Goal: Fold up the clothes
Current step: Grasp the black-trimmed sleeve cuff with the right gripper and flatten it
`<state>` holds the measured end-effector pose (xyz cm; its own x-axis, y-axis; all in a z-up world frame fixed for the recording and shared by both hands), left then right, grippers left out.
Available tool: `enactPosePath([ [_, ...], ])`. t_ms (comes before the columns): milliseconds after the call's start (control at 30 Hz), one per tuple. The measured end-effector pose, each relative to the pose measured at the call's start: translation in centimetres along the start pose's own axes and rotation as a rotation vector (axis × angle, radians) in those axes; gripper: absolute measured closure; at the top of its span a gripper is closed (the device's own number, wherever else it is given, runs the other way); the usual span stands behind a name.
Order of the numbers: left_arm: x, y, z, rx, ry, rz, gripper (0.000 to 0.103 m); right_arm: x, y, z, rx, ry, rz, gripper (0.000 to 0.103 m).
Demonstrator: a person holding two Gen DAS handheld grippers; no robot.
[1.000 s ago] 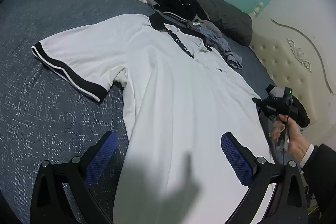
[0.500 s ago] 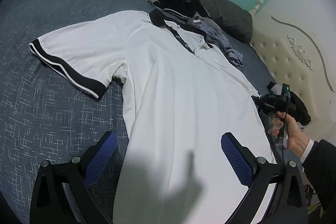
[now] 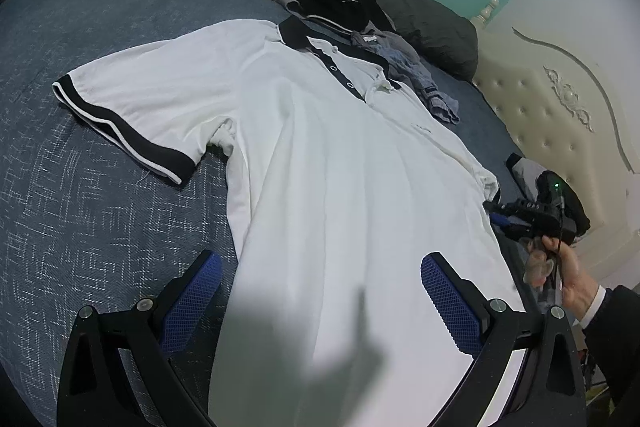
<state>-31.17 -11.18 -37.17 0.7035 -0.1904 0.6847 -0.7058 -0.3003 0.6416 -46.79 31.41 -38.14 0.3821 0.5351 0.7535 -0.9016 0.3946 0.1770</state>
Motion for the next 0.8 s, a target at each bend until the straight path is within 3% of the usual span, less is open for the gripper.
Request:
enactPosePath([
  [67, 0.0, 0.0, 0.0, -0.002, 0.002, -0.001, 0.001, -0.1, -0.1, -0.2, -0.002, -0.006, -0.005, 0.096],
  [133, 0.1, 0.1, 0.1, -0.002, 0.004, -0.003, 0.001, -0.2, -0.1, -0.4, -0.005, -0.009, -0.015, 0.099],
  [433, 0.0, -0.1, 0.2, -0.001, 0.003, 0.001, 0.001, 0.8, 2.4, -0.3, -0.026, -0.027, -0.097, 0.101],
  [633, 0.1, -0.1, 0.2, 0.001, -0.001, -0.001, 0.001, 0.9, 1.9, -0.8, -0.067, 0.025, -0.028, 0.1],
  [800, 0.2, 0.0, 0.1, 0.002, -0.006, -0.003, 0.001, 1.7, -0.6, -0.9, 0.004, -0.039, 0.031, 0.098],
])
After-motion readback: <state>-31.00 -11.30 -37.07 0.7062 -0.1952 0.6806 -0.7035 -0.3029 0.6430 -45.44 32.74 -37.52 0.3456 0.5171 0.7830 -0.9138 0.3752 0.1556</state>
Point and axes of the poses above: each gripper's, at about its wrist camera, not at the fingertips, and x roughly against the way its jaws point, z to its left, y to its top, the point moved 5 cm from there along -x, roughly the way its jaws point, and after that the axes turned 11 degrees about -x, right-handed, at the moved point
